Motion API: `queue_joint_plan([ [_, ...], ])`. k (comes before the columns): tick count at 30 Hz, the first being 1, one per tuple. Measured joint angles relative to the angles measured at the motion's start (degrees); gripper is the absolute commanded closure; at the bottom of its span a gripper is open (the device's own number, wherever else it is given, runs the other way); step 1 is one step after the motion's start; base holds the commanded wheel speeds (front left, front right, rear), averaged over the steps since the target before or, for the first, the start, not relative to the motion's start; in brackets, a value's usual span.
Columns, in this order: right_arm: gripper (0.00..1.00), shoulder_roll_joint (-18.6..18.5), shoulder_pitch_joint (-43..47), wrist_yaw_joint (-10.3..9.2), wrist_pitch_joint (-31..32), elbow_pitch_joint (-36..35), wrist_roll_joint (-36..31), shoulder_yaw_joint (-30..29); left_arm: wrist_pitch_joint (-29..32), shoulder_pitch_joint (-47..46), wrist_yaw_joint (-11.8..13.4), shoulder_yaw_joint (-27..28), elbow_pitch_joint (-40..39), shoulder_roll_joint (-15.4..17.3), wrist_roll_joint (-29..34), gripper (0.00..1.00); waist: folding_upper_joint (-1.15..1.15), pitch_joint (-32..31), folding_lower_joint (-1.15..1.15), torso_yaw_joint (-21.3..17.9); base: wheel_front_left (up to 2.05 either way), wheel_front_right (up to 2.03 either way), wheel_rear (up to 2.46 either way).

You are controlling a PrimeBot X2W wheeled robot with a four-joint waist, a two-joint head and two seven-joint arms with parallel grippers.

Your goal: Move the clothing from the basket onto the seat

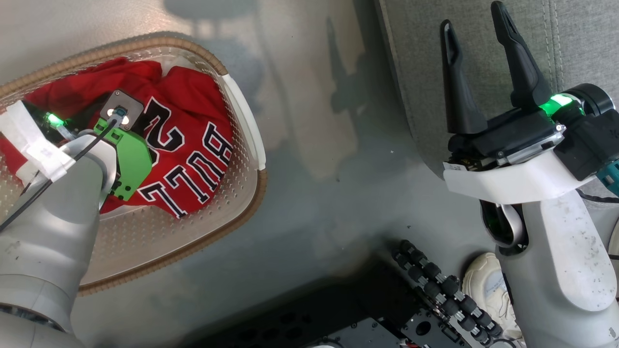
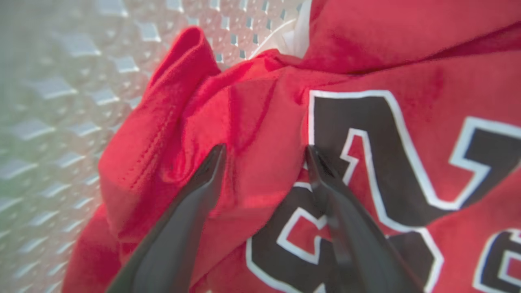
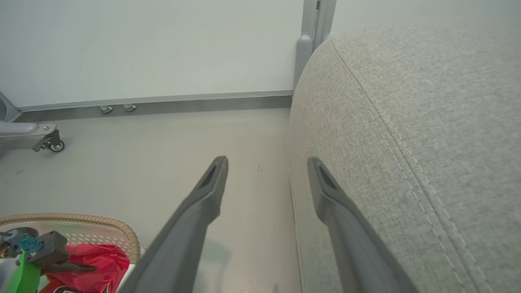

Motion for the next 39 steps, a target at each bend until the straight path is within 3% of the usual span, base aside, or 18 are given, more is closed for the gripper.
queue_joint_plan([
  [3,0.00,0.0,0.0,0.00,0.0,0.0,0.0,-0.1,1.4,0.0,0.0,-1.7,0.1,-0.1,-0.7,0.00,0.00,0.2,0.00,0.2,0.00,0.00,0.00],
  [4,0.00,0.0,0.0,-0.01,0.0,0.0,0.0,-0.1,1.9,0.0,0.0,-2.2,0.2,-0.1,-1.6,0.09,0.00,0.3,0.00,0.3,0.00,0.00,0.00],
  [5,0.00,0.0,0.0,-0.01,0.0,0.0,0.0,0.0,2.3,0.0,0.0,-2.7,0.3,-0.1,-2.0,0.66,0.00,0.3,0.00,0.3,0.00,0.00,0.00],
  [6,0.00,0.0,0.0,0.00,0.0,0.0,-0.1,0.0,2.8,0.1,0.0,-3.3,0.3,-0.1,-2.4,1.00,0.00,0.4,0.00,0.3,0.00,0.00,0.00],
  [17,0.00,0.0,0.0,0.00,0.0,0.4,-0.9,0.0,0.2,1.1,0.0,-7.3,-0.2,-1.5,-7.0,1.00,0.00,-2.1,0.00,1.1,0.00,0.00,0.00],
  [30,0.00,0.0,2.2,0.01,0.0,3.6,-3.4,-0.6,-6.0,6.9,0.0,-12.6,-5.1,-5.2,-13.9,1.00,0.00,-11.6,0.00,4.0,0.00,0.00,0.00],
  [39,0.00,0.1,5.7,0.02,0.0,6.1,-5.0,-1.4,-6.3,12.1,0.2,-10.0,-15.2,-5.6,-16.4,1.00,0.00,-19.6,0.00,6.7,0.00,0.00,0.00],
])
